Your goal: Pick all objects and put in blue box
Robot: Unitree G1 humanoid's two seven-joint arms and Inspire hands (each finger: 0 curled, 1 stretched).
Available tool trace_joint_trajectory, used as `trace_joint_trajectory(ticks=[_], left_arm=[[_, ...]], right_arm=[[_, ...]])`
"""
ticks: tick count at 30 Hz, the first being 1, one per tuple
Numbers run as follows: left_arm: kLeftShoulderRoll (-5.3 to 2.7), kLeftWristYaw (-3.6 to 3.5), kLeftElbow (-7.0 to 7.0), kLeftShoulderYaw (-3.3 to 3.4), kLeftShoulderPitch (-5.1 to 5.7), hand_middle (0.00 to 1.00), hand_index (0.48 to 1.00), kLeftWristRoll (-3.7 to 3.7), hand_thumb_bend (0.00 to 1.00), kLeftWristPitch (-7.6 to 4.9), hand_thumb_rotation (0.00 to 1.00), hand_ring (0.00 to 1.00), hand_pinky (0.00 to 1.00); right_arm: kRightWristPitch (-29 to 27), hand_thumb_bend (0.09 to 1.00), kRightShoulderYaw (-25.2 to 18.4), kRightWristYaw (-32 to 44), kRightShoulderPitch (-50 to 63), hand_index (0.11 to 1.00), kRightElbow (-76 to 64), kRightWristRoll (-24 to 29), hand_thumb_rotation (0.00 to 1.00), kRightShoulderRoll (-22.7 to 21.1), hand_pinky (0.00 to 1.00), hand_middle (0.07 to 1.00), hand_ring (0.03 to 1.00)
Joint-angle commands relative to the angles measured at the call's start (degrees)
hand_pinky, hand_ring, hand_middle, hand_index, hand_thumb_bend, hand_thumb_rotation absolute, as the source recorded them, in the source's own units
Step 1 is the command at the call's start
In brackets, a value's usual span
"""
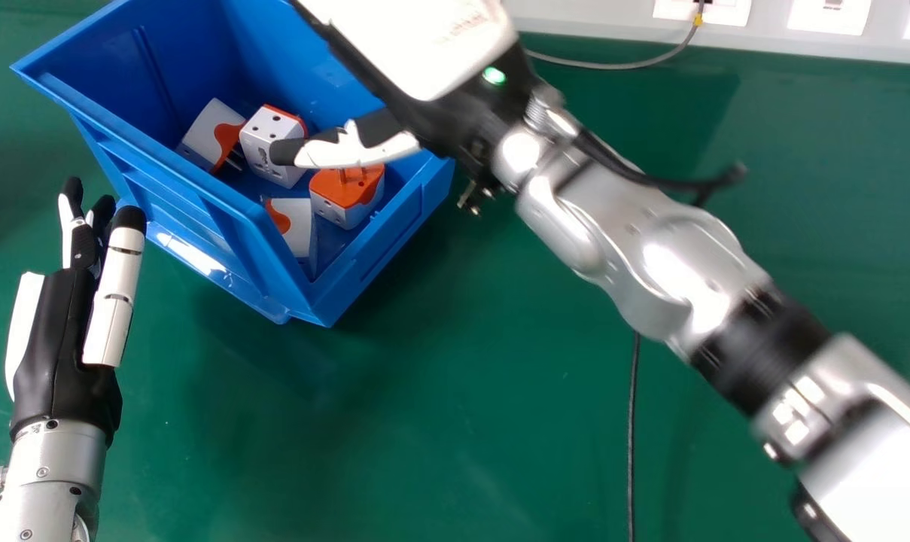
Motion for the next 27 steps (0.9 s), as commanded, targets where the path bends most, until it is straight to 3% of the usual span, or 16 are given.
trace_joint_trajectory(ticks=[1, 6, 9, 14, 19, 22, 27], left_arm=[[1.03, -0.26, 0.30, 0.50, -0.23, 1.00, 1.000, 0.18, 0.42, -1.59, 0.92, 1.00, 1.00], [1.11, -0.16, 0.56, 0.32, -0.25, 1.00, 1.000, 0.41, 0.42, -1.62, 0.92, 1.00, 1.00], [1.34, -0.29, 1.90, 0.44, -0.90, 1.00, 1.000, 0.27, 0.42, -2.18, 0.92, 1.00, 1.00], [1.60, -0.48, 4.40, 0.74, -1.60, 1.00, 1.000, 0.12, 0.42, -3.84, 0.92, 1.00, 1.00], [1.27, -0.22, 4.74, 0.80, -1.63, 1.00, 1.000, -0.04, 0.43, -4.31, 0.91, 1.00, 1.00], [1.08, -0.47, 5.07, 0.91, -1.38, 1.00, 1.000, -0.48, 0.44, -5.19, 0.91, 1.00, 1.00], [0.72, -0.46, 6.70, 1.11, -1.60, 1.00, 1.000, -1.04, 0.44, -6.60, 0.91, 1.00, 1.00]], right_arm=[[-0.17, 0.405, -4.82, -1.55, 6.63, 1.000, -10.77, 1.84, 0.75, -2.12, 1.00, 1.000, 1.000], [-0.04, 0.370, -10.84, -2.04, 19.95, 1.000, -22.63, 4.37, 0.76, -2.81, 1.00, 1.000, 1.000], [0.78, 0.364, -14.82, -0.92, 28.52, 1.000, -27.98, 7.02, 0.76, -3.02, 1.00, 1.000, 1.000], [-0.38, 0.370, -20.67, 4.98, 38.31, 1.000, -31.36, 18.81, 0.88, -2.34, 1.00, 1.000, 1.000], [-1.38, 0.374, -24.31, 9.64, 44.20, 1.000, -32.37, 28.46, 0.95, -1.13, 1.00, 1.000, 1.000], [-3.35, 0.375, -26.33, 11.37, 46.34, 1.000, -31.11, 33.47, 0.97, -0.33, 1.00, 1.000, 1.000], [-3.76, 0.366, -28.51, 13.97, 49.91, 1.000, -30.44, 39.39, 0.99, 1.24, 1.00, 1.000, 1.000]])
